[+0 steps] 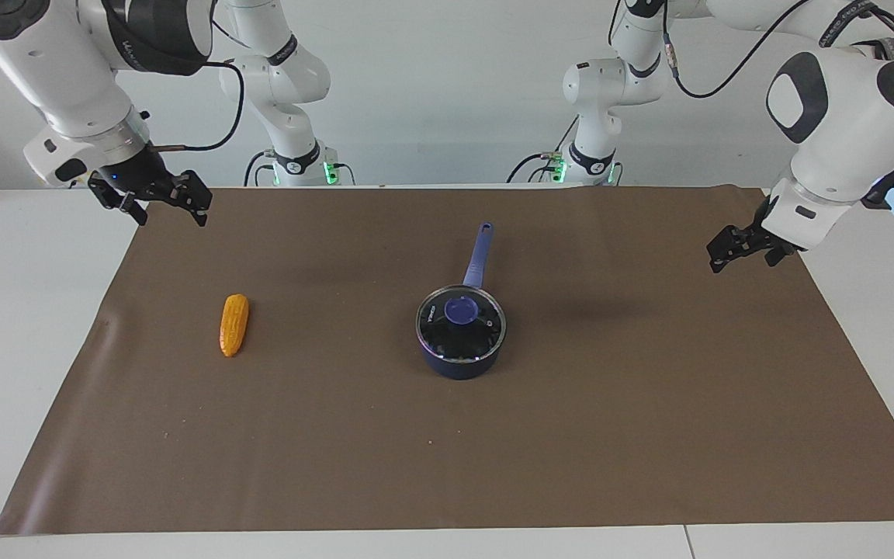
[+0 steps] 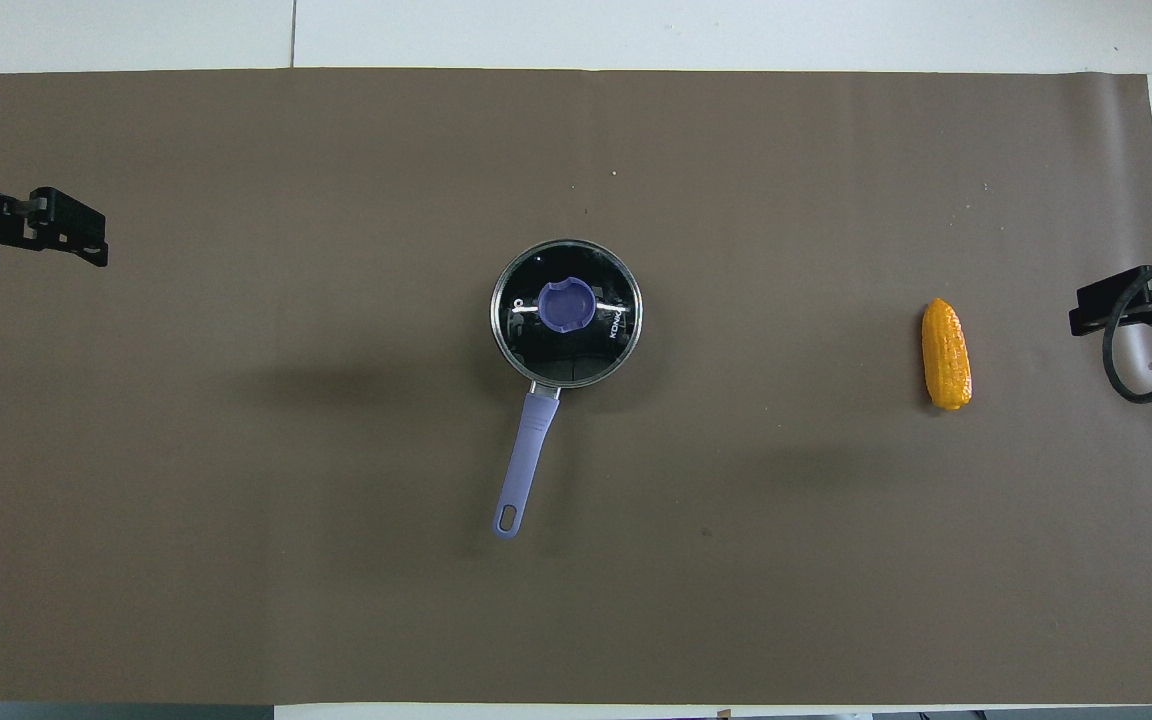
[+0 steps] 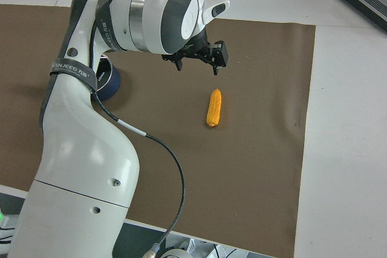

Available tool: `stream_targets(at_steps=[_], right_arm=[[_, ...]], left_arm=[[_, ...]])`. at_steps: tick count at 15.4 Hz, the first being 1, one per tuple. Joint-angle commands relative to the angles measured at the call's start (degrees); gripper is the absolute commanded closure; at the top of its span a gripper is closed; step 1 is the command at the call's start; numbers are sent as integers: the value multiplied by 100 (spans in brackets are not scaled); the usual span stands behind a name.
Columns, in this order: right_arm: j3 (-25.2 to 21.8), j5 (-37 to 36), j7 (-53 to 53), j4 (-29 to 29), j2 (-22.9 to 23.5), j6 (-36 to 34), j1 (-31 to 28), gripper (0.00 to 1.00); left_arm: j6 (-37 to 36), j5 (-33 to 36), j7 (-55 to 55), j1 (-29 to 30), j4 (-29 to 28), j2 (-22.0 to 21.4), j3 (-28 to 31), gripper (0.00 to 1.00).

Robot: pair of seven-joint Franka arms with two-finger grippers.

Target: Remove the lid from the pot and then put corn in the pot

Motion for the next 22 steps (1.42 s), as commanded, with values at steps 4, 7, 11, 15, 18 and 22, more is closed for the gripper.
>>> stream_targets(at_steps=[4, 7, 11, 15, 18, 22], right_arm=[[31, 72, -67, -24, -71, -1, -27, 0], [40, 72, -58, -85, -71, 121, -36, 0], [58, 159, 38, -296, 34, 639, 17, 0], [49, 406, 83, -1022, 394, 1690, 17, 0], [49, 406, 74, -1946, 438, 2834, 26, 0], [49, 406, -67, -2948, 509, 3961, -53, 0]], left_arm=[[64, -76, 47, 66, -208, -180, -38, 0], [55, -85, 64, 74, -199, -188, -38, 0], [37, -314, 99, 144, -164, -223, -12, 0], [46, -322, 126, 127, -181, -347, -30, 0], [64, -480, 65, 57, -208, -373, -56, 0], [519, -586, -1467, -1082, -217, -277, -109, 0]])
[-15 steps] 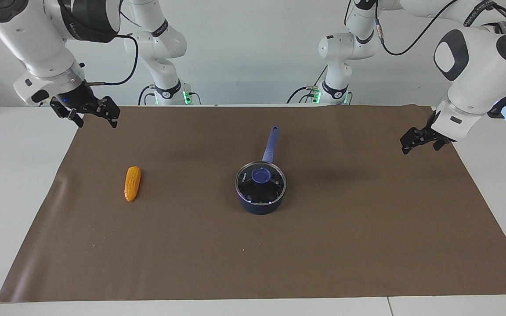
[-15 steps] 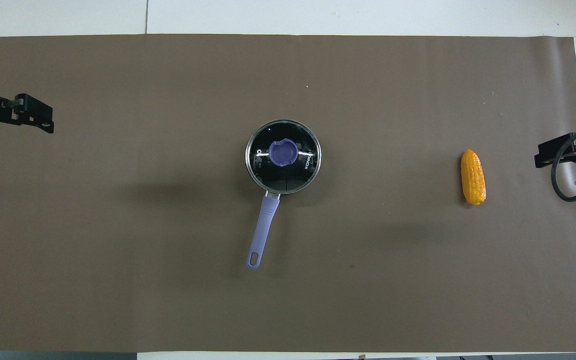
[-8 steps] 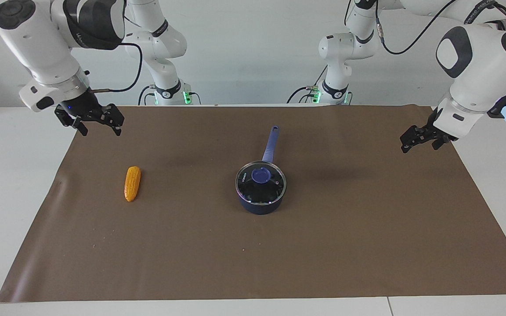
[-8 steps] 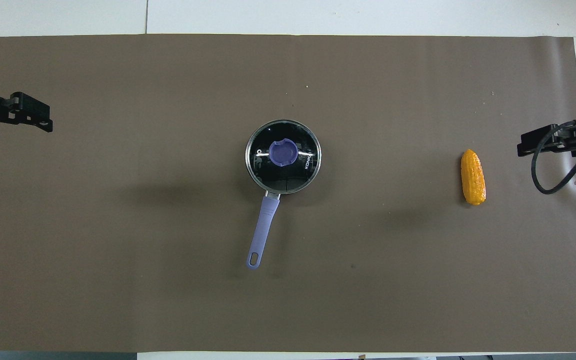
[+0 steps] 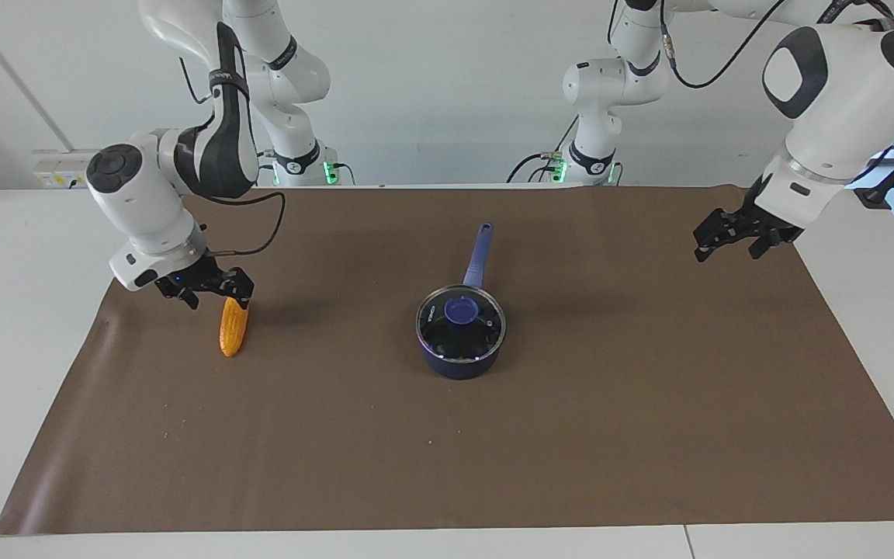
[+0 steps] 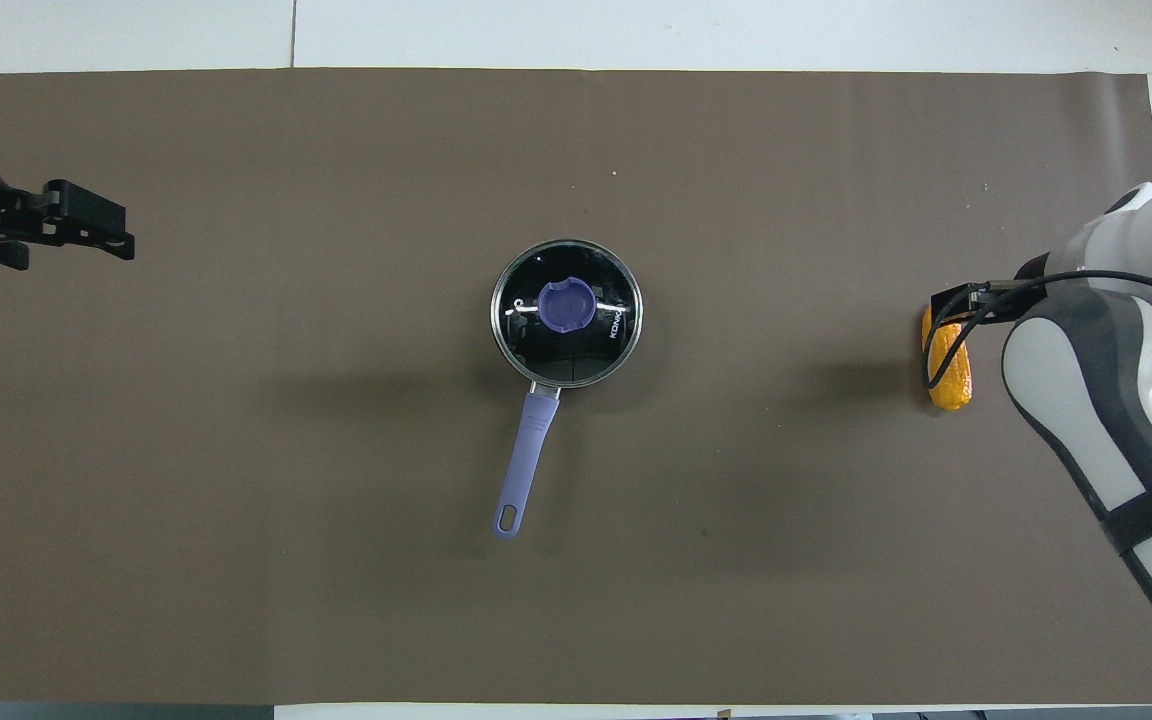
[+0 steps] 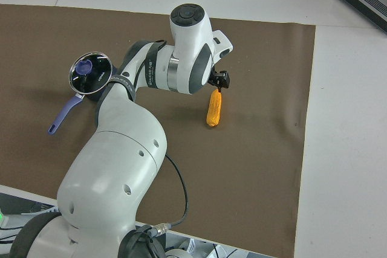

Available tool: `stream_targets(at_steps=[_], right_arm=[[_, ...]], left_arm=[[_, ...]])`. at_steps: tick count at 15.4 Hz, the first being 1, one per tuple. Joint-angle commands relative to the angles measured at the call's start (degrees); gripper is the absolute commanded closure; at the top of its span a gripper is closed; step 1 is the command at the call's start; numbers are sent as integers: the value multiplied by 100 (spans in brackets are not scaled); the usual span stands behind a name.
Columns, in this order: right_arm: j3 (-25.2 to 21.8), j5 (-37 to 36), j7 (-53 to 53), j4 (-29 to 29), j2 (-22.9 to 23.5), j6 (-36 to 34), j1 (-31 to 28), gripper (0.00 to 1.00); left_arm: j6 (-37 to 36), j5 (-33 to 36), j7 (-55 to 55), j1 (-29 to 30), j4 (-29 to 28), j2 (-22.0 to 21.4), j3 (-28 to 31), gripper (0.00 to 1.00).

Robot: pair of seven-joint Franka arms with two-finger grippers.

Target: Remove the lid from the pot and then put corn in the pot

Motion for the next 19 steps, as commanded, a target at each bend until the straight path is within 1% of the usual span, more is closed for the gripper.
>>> stream_targets(at_steps=[1, 3, 5, 7, 8, 10, 11, 12, 14, 15, 16, 17, 18, 19], right_arm=[[47, 90, -77, -682, -169, 624, -28, 0], [47, 81, -112, -718, 15, 757, -79, 0], [47, 90, -436, -876, 60, 924, -158, 0], [47, 81, -525, -885, 227, 951, -282, 0], [47, 90, -534, -885, 279, 960, -282, 0], [47, 90, -543, -894, 298, 1074, -282, 0], [47, 81, -560, -885, 298, 1074, -273, 11], [47, 81, -595, -894, 298, 1057, -256, 30], [47, 81, -657, -885, 298, 1013, -221, 63], [47, 73, -657, -885, 298, 1004, -212, 83], [47, 64, -657, -885, 298, 978, -203, 100], [47, 55, -657, -868, 298, 916, -203, 100], [47, 46, -657, -720, 298, 629, -203, 100], [47, 46, -657, -396, 306, 165, -203, 100]], left_arm=[[616, -60, -1524, -1062, -170, 33, 21, 0], [1257, -262, -2570, -1914, -100, 453, 39, 0], [1584, -254, -3301, -2530, -21, 892, 39, 0], [1848, -218, -3690, -3058, 199, 1297, 39, 0], [1884, -201, -3735, -3209, 252, 1465, 56, 0], [1902, 87, -3735, -3428, 357, 1711, 48, 0], [1902, 142, -3762, -3543, 375, 1834, 56, 0], [1910, 177, -3779, -3588, 384, 1914, 65, 0], [1806, 230, -3771, -3579, 419, 1941, 83, 0], [1718, 230, -3771, -3562, 533, 1950, 91, 0], [1526, 334, -3745, -3518, 638, 2011, 91, 0], [1358, 457, -3736, -3518, 744, 2046, 91, 0], [1217, 502, -3736, -3518, 840, 2064, 91, 0], [1181, 546, -3736, -3518, 850, 2064, 91, 0]])
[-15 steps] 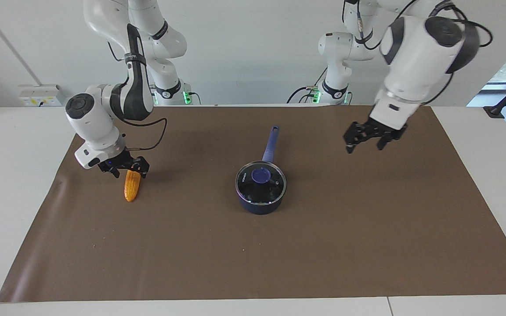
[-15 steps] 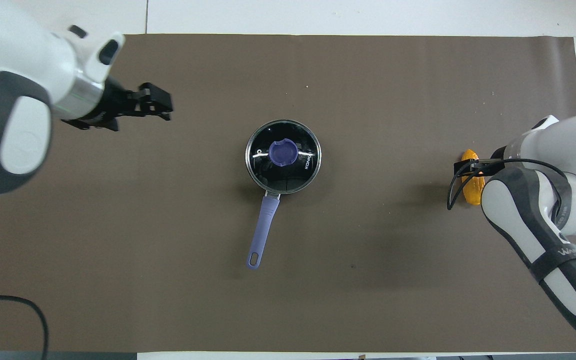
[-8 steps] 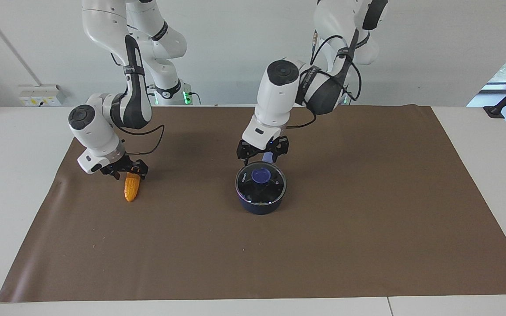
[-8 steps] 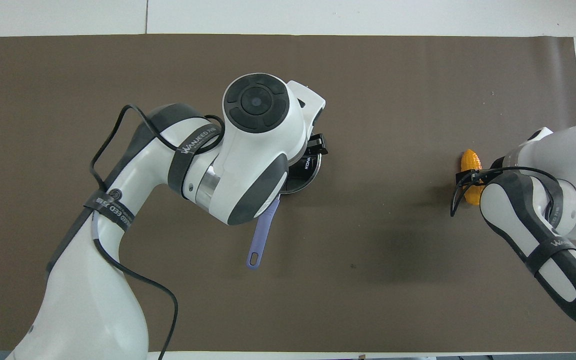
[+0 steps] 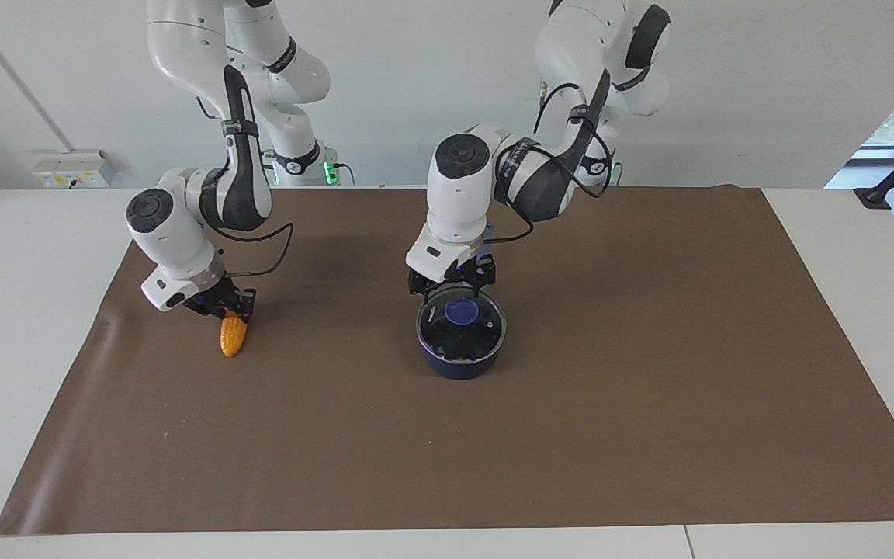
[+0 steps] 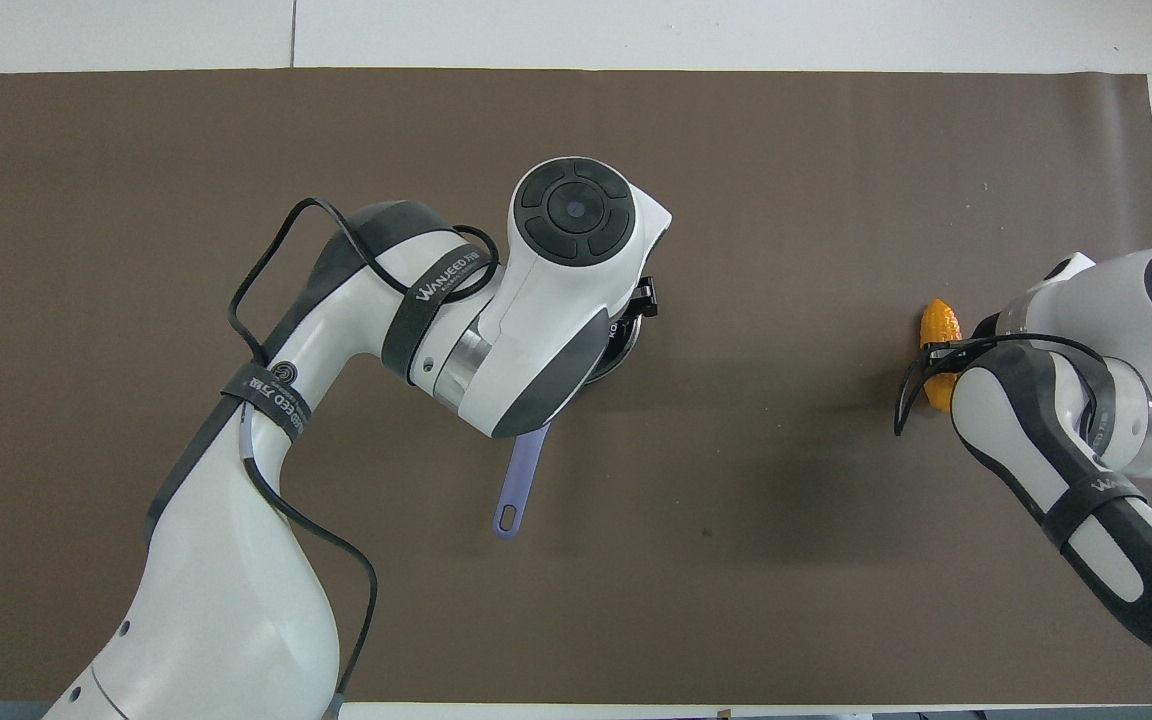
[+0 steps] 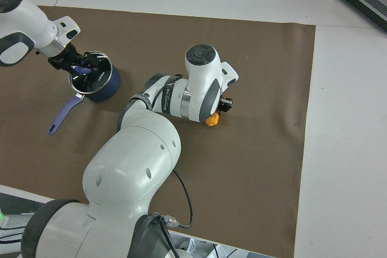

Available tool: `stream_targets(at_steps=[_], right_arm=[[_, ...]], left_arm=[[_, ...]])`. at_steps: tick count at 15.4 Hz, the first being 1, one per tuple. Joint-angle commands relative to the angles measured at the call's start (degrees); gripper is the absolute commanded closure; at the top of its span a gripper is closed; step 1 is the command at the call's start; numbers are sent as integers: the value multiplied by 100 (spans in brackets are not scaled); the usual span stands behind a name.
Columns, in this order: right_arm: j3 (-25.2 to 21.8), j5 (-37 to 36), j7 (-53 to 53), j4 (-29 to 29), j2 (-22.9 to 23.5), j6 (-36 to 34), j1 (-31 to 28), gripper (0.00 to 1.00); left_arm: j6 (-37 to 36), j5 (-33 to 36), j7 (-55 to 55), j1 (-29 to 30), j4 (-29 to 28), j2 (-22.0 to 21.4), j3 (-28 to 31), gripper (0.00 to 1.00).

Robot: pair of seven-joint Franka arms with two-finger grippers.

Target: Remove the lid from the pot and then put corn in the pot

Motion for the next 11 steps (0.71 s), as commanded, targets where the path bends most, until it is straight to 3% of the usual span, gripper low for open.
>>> stream_targets(at_steps=[1, 3, 11], right_arm=[[46, 38, -163, 739, -7, -1074, -33, 100], [46, 38, -128, 1294, 2, -1770, 133, 100], [63, 73, 171, 2798, 2, -3415, 537, 100]], left_arm=[[-271, 330, -20, -25, 329, 161, 29, 0], [-105, 332, -47, -25, 277, 170, 29, 0], [309, 192, -293, 88, 127, 258, 38, 0]])
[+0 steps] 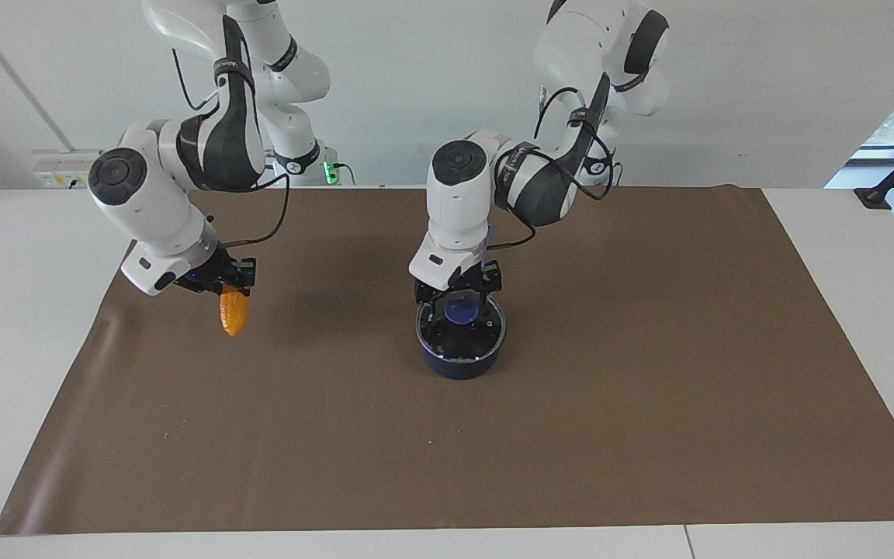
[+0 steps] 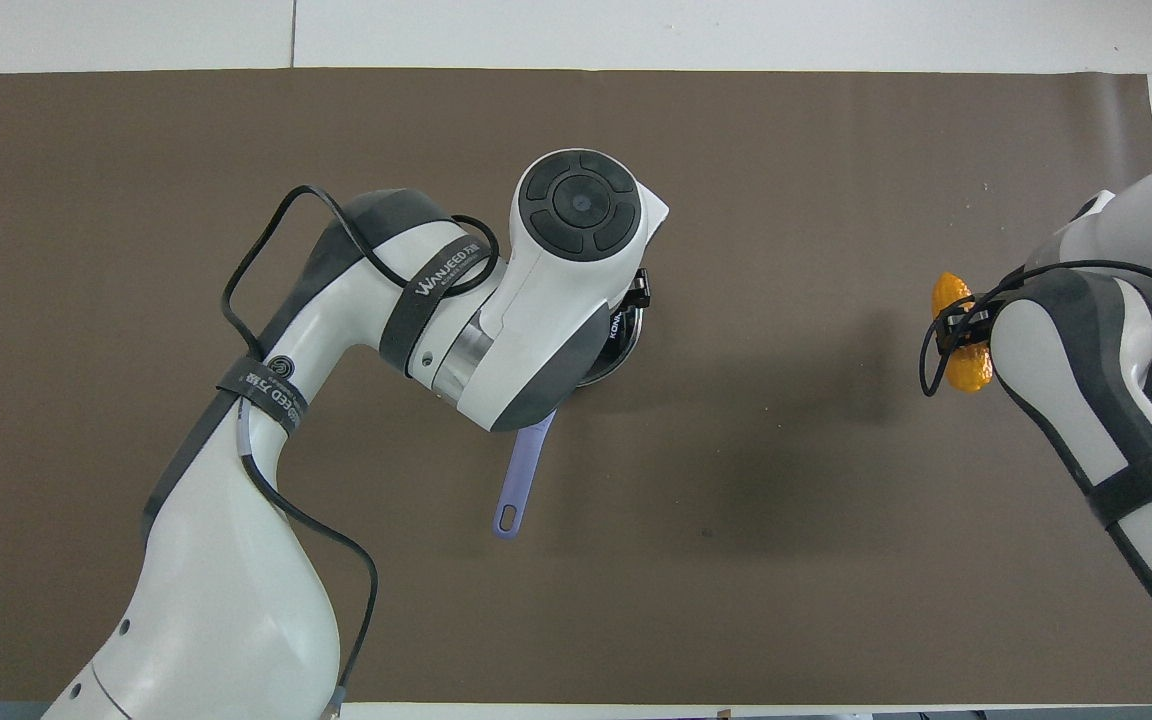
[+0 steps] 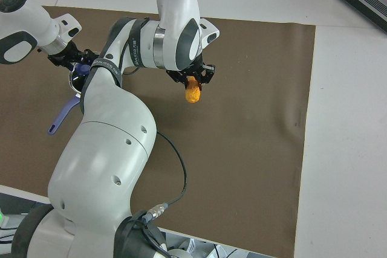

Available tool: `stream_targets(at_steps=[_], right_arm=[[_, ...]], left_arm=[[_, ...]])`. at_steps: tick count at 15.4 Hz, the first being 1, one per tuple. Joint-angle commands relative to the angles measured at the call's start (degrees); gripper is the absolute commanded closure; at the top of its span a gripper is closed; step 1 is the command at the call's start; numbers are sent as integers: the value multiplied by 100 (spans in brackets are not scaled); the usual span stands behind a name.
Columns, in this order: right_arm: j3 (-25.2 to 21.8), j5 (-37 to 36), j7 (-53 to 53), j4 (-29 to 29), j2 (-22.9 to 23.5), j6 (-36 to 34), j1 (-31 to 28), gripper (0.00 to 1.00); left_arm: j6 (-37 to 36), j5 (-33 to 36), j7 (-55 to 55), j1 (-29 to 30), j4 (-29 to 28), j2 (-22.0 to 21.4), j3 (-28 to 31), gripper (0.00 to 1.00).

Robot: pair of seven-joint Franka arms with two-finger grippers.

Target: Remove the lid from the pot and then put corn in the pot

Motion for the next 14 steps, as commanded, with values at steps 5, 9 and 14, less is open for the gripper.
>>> stream_targets(at_steps=[5, 9, 14], right_arm=[[54, 134, 433, 800, 157, -672, 97, 100], [54, 134, 433, 800, 157, -681, 123, 100], [63, 143, 477, 800, 157, -655, 132, 100]], left_arm=[[196, -110, -140, 94, -15, 59, 32, 11], [258, -110, -210, 94, -41, 59, 32, 24], [346, -83, -237, 94, -111, 50, 32, 98]])
